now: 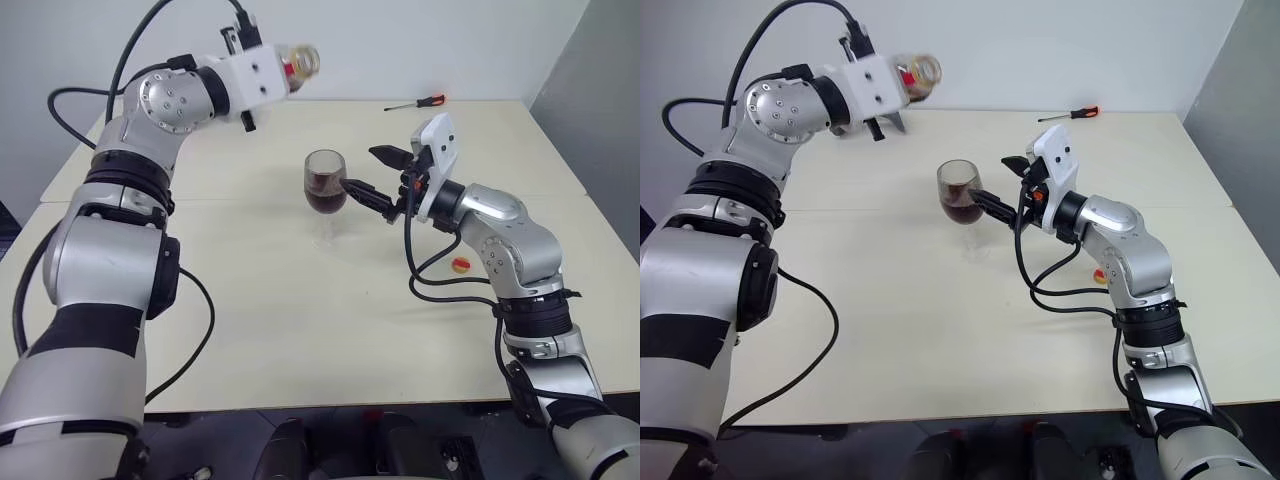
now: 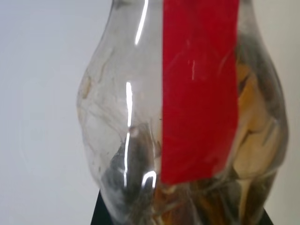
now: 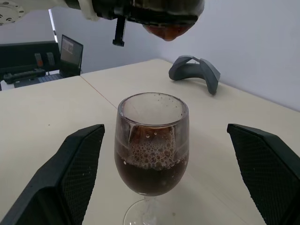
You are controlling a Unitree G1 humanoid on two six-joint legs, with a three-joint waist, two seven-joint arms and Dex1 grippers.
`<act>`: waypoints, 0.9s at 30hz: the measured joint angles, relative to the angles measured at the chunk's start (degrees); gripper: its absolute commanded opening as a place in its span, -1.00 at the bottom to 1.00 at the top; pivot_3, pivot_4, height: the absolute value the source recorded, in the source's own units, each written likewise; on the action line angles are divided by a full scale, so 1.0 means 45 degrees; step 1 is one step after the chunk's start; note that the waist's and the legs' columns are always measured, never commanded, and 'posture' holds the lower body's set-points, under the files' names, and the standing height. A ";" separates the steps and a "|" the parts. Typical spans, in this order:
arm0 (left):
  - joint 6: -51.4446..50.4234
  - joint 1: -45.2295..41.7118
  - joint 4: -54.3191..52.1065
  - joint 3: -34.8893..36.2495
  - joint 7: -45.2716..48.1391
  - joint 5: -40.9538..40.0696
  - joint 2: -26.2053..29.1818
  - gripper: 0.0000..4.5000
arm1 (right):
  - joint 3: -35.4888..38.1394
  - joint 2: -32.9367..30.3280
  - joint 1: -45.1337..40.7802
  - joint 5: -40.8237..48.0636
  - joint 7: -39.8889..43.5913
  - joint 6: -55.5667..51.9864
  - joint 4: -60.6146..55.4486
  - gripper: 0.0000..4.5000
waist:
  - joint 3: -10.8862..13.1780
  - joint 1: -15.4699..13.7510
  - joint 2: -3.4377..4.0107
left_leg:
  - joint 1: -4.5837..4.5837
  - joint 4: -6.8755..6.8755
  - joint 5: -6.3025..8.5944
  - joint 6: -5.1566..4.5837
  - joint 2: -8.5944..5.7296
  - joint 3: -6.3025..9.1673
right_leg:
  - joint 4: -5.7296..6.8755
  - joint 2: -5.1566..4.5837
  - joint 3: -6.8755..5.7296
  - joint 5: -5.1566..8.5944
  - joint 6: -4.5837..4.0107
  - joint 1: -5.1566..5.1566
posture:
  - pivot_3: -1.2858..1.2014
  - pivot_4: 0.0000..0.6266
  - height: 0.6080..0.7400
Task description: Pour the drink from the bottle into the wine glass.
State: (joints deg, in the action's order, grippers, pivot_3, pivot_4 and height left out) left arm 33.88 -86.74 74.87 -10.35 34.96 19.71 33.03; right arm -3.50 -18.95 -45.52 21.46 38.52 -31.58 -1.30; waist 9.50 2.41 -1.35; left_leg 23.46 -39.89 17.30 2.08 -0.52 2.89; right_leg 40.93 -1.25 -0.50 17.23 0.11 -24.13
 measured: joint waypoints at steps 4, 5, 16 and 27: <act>-0.1255 0.0087 -0.0349 0.1398 0.0562 -0.1626 -0.0244 -0.62 | 0.0072 -0.0074 0.0143 0.0179 0.0135 -0.0062 -0.0269 1.00 | 0.0000 0.0070 0.0000 | 0.0000 -0.0004 0.0000 0.0001 0.0002 0.0004 | 0.0008 0.0000 0.0000 0.0000 0.0000 0.0001 | 0.03 -0.52 1.00; -0.1639 0.0247 -0.0703 0.1807 0.0606 -0.2083 -0.0316 -0.62 | 0.0228 -0.0119 0.0418 0.0562 0.0313 -0.0179 -0.0660 1.00 | -0.0001 0.0071 -0.0001 | 0.0000 -0.0007 0.0000 0.0001 0.0006 0.0013 | 0.0009 0.0000 0.0000 0.0000 0.0000 0.0005 | 0.03 -0.52 1.00; -0.5463 0.5150 -0.6469 0.4083 -0.1524 -0.3978 0.0145 -0.62 | 0.1081 -0.1448 0.3942 0.3660 0.1234 -0.1777 -0.5001 1.00 | -0.0012 0.0221 0.0000 | -0.0002 -0.0015 0.0000 0.0001 0.0021 0.0042 | 0.0022 0.0010 0.0055 0.0000 0.0000 0.0004 | 0.03 -0.52 1.00; -0.8963 1.1028 -1.1996 0.7157 -0.4334 -0.6207 -0.0674 -0.62 | 0.1306 -0.1500 0.6105 0.5037 0.0298 -0.2261 -0.7201 1.00 | -0.0058 -0.0178 -0.0037 | -0.0007 -0.0028 0.0003 -0.0001 0.0000 0.0034 | -0.0006 -0.0010 0.0066 -0.0001 -0.0001 0.0041 | 0.03 -0.52 1.00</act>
State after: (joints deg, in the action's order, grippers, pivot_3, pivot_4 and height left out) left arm -6.46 -37.12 20.88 21.86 15.46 -8.22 30.00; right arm 2.38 -25.70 -18.05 44.13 39.86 -41.76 -33.71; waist 9.24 1.61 -1.51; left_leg 23.42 -40.02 17.31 2.07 -0.52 3.04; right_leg 40.90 -1.30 -0.20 17.23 0.10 -23.94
